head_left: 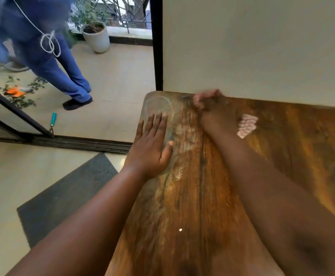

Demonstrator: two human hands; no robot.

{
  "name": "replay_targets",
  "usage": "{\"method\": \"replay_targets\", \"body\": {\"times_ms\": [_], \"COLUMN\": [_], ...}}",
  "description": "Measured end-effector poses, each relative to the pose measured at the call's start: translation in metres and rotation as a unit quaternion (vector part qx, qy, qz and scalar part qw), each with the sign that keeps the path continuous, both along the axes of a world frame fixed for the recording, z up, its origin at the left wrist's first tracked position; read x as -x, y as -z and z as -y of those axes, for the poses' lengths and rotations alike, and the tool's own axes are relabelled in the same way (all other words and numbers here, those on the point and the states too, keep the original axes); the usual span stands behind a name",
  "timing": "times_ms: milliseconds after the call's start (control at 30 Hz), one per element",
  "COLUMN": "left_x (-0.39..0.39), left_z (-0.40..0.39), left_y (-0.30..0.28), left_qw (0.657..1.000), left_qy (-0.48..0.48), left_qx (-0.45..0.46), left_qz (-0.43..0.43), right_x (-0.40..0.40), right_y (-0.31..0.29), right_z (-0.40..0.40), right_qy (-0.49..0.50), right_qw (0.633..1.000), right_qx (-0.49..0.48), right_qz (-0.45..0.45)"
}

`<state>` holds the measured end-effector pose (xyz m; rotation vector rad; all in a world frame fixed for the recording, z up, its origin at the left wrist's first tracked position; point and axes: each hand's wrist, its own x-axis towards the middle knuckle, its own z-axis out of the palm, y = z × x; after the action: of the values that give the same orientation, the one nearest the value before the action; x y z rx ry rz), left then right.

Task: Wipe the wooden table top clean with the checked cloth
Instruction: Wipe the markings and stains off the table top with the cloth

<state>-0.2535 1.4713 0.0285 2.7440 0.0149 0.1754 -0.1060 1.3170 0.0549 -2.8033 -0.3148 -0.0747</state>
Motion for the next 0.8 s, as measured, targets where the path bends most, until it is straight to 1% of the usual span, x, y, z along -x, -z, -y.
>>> {"method": "replay_targets", "body": {"times_ms": [67, 100, 133, 167, 200, 233, 267, 300, 333, 367, 400, 433, 500, 567, 600, 633, 667, 767, 800], "left_x": [0.0, 0.001, 0.0, 0.0, 0.001, 0.001, 0.002, 0.002, 0.002, 0.002, 0.002, 0.002, 0.002, 0.003, 0.004, 0.004, 0.005, 0.006, 0.006], "left_z": [0.001, 0.001, 0.001, 0.001, 0.001, 0.0, 0.0, 0.0, 0.0, 0.001, 0.002, 0.002, 0.002, 0.002, 0.002, 0.002, 0.002, 0.001, 0.0], "left_y": [0.0, 0.0, 0.0, -0.001, 0.0, -0.001, -0.001, -0.001, -0.001, -0.001, -0.002, -0.002, -0.003, -0.004, -0.004, -0.004, -0.003, -0.002, -0.002], "left_qw": [1.0, 1.0, 1.0, 1.0, 1.0, 1.0, 1.0, 1.0, 1.0, 1.0, 1.0, 1.0, 0.999, 0.998, 0.998, 0.997, 0.997, 0.997, 0.997], "left_qy": [-0.003, -0.003, -0.002, 0.0, 0.0, -0.002, -0.003, -0.005, -0.006, -0.005, -0.006, -0.007, -0.01, -0.015, -0.015, -0.013, -0.013, -0.017, -0.018], "left_qx": [-0.003, 0.0, 0.004, 0.008, 0.01, 0.01, 0.009, 0.008, 0.008, 0.008, 0.006, 0.004, 0.004, 0.015, 0.019, 0.019, 0.017, 0.016, 0.015], "left_qz": [0.015, 0.02, 0.022, 0.021, 0.018, 0.018, 0.017, 0.017, 0.017, 0.016, 0.018, 0.02, 0.034, 0.058, 0.065, 0.07, 0.075, 0.076, 0.076], "right_x": [0.037, 0.05, 0.056, 0.05, 0.039, 0.018, 0.001, -0.01, -0.015, -0.016, -0.012, -0.004, 0.018, 0.024, 0.016, 0.004, -0.008, -0.026, -0.022], "right_y": [0.0, 0.002, 0.003, 0.003, 0.006, 0.011, 0.012, 0.011, 0.009, 0.009, 0.007, 0.005, 0.006, 0.009, 0.01, 0.012, 0.01, 0.006, 0.008], "right_z": [-0.011, -0.007, 0.004, 0.017, 0.031, 0.044, 0.054, 0.055, 0.045, 0.025, -0.003, -0.032, -0.087, -0.108, -0.105, -0.097, -0.088, -0.082, -0.094], "right_qy": [-0.174, -0.235, -0.277, -0.292, -0.262, -0.194, -0.105, -0.021, 0.039, 0.07, 0.065, 0.024, -0.098, -0.19, -0.217, -0.228, -0.225, -0.139, -0.122], "right_qw": [0.984, 0.971, 0.961, 0.957, 0.965, 0.981, 0.994, 0.999, 0.999, 0.997, 0.997, 0.999, 0.995, 0.979, 0.971, 0.966, 0.966, 0.988, 0.991], "right_qx": [0.013, 0.007, 0.002, 0.002, 0.008, 0.004, -0.004, -0.004, 0.008, 0.016, 0.016, 0.01, 0.023, 0.021, -0.005, -0.043, -0.056, 0.021, 0.015], "right_qz": [-0.035, -0.035, -0.015, -0.001, 0.003, -0.006, -0.017, -0.025, -0.023, -0.023, -0.025, -0.024, -0.022, -0.075, -0.103, -0.117, -0.115, -0.07, -0.061]}}
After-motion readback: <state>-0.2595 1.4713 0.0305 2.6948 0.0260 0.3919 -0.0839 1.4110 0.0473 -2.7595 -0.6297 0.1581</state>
